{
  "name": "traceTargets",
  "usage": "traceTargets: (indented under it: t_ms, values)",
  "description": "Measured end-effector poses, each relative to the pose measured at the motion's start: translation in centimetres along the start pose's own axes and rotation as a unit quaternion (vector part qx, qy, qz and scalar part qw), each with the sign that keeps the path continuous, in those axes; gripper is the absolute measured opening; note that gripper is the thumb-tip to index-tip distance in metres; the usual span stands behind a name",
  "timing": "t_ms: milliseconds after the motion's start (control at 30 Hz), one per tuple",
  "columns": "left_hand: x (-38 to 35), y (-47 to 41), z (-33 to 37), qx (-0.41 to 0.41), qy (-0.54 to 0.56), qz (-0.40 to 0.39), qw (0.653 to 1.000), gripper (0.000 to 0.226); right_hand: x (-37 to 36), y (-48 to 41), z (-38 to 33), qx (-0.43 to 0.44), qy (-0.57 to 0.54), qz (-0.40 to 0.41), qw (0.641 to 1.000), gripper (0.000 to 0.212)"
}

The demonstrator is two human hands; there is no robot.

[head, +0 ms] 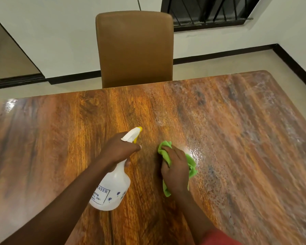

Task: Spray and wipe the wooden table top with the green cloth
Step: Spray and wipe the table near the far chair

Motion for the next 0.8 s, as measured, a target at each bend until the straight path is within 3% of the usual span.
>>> traceTargets:
  t_ms: [333,467,600,800]
  values:
    - [-1.0,-0.7,2.6,-0.036,-0.043,0.031,0.998,0.032,1.3,2.3,0.5,0.003,0.035,0.035,0.999,0.044]
    - [0.9,-2.2,4.5,-0.041,-0.026,0.076,0.996,0.046,1.1,1.9,0.6,0.003,0.03,0.032,0.999,0.044]
    - [1.2,-2.4,6.6,-0.079,-0.025,0.066,0.994,0.056,0.8,1.4,0.7,-0.003,0.041,0.018,0.999,0.045]
    - [1.4,-1.4,6.8,-0.084,-0.008,0.052,0.995,0.05,0.1,-6.6,0.9,-0.009,0.047,0.006,0.999,0.053]
Point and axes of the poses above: each hand's wrist, its own y-axis away from the middle knuckle, its own x-axis out of the back of the hand, z = x × y, the point moved 10 cm from there along -y, towards the middle knuckle
